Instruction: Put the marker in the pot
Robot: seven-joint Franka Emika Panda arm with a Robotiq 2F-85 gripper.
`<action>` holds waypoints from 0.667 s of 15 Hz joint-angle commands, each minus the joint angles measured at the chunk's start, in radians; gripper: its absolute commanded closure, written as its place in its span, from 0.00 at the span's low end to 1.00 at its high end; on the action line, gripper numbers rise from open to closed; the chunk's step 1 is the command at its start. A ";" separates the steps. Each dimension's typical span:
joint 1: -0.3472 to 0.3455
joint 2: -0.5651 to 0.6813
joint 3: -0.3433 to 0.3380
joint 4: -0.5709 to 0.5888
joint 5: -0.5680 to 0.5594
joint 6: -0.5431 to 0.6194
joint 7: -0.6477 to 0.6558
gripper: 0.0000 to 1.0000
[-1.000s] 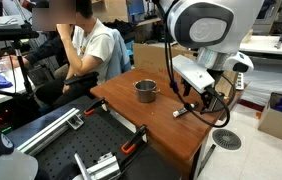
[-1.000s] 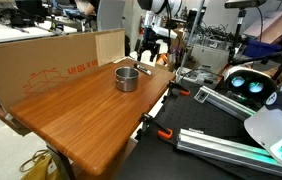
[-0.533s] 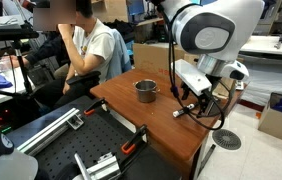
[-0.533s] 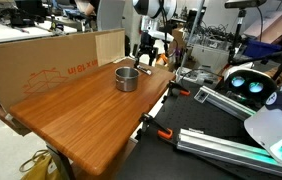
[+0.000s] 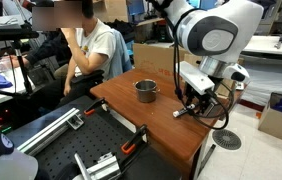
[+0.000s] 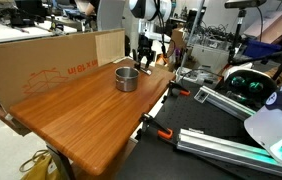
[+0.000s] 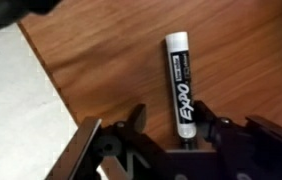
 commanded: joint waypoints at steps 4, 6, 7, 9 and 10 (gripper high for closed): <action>-0.015 0.030 0.011 0.064 -0.016 -0.074 0.010 0.96; -0.019 0.020 0.013 0.061 -0.013 -0.081 0.000 0.94; -0.020 0.015 0.015 0.062 -0.012 -0.087 -0.006 0.95; -0.023 0.002 0.020 0.053 -0.007 -0.081 -0.017 0.95; -0.023 -0.002 0.022 0.051 -0.007 -0.077 -0.022 0.95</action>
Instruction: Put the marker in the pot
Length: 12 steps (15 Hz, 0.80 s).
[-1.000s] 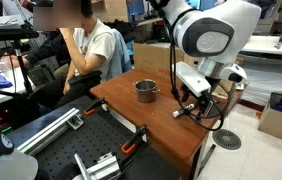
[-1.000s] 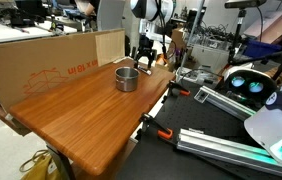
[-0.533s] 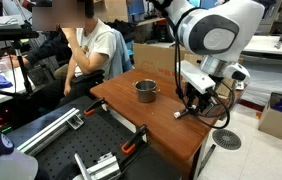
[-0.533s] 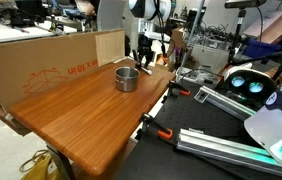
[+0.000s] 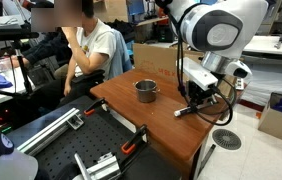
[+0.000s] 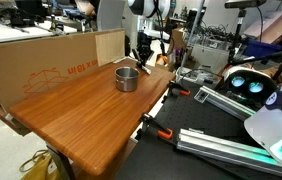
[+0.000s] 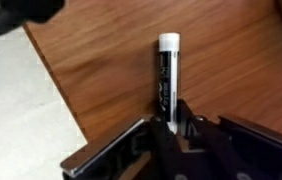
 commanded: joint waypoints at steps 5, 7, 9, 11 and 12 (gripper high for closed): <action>0.015 -0.074 0.021 -0.030 -0.026 0.032 -0.027 0.95; 0.045 -0.115 0.026 -0.056 -0.048 0.060 -0.025 0.95; 0.083 -0.160 0.033 -0.095 -0.082 0.101 -0.021 0.95; 0.121 -0.206 0.043 -0.147 -0.111 0.159 -0.018 0.95; 0.146 -0.228 0.041 -0.177 -0.133 0.198 0.002 0.95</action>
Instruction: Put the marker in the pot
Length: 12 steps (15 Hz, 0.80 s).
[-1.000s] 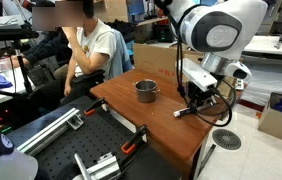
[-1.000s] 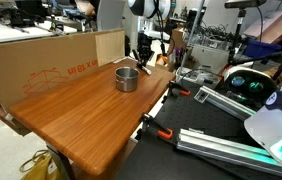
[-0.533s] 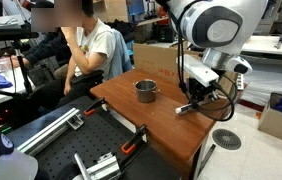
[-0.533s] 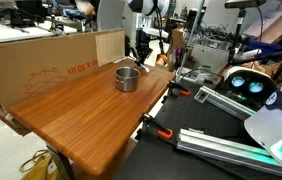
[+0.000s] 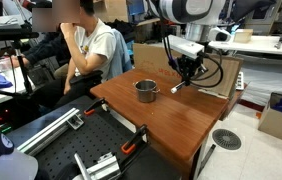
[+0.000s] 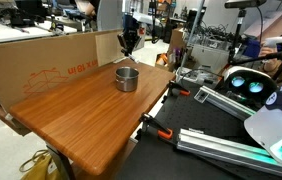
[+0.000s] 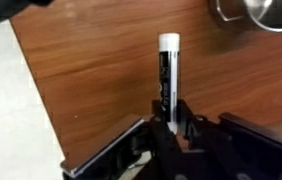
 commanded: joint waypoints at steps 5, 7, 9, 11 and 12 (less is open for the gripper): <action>0.139 -0.155 -0.014 -0.241 -0.172 0.313 0.111 0.95; 0.155 -0.177 -0.011 -0.289 -0.203 0.383 0.135 0.95; 0.168 -0.195 -0.011 -0.335 -0.231 0.444 0.149 0.95; 0.185 -0.211 -0.021 -0.374 -0.264 0.504 0.171 0.95; 0.193 -0.218 -0.026 -0.390 -0.276 0.532 0.183 0.95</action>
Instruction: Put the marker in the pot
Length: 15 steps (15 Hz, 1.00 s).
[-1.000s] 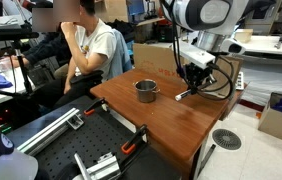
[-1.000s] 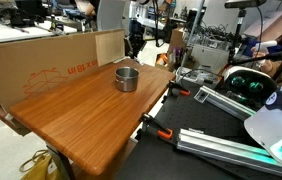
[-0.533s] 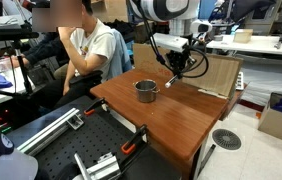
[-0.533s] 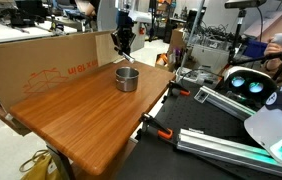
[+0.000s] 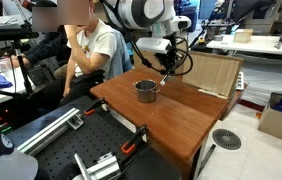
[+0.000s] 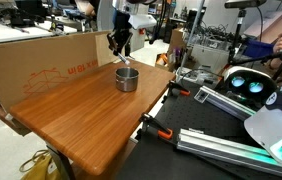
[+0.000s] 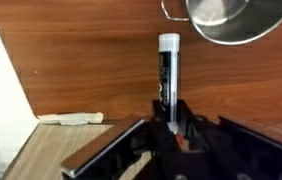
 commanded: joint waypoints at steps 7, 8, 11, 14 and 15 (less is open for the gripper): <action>0.081 -0.092 -0.059 -0.151 -0.133 0.191 0.094 0.95; 0.084 -0.094 -0.055 -0.158 -0.134 0.195 0.093 0.95; 0.101 -0.092 -0.050 -0.177 -0.138 0.219 0.095 0.95; 0.120 -0.117 -0.048 -0.217 -0.139 0.229 0.090 0.95; 0.125 -0.123 -0.046 -0.227 -0.137 0.233 0.089 0.95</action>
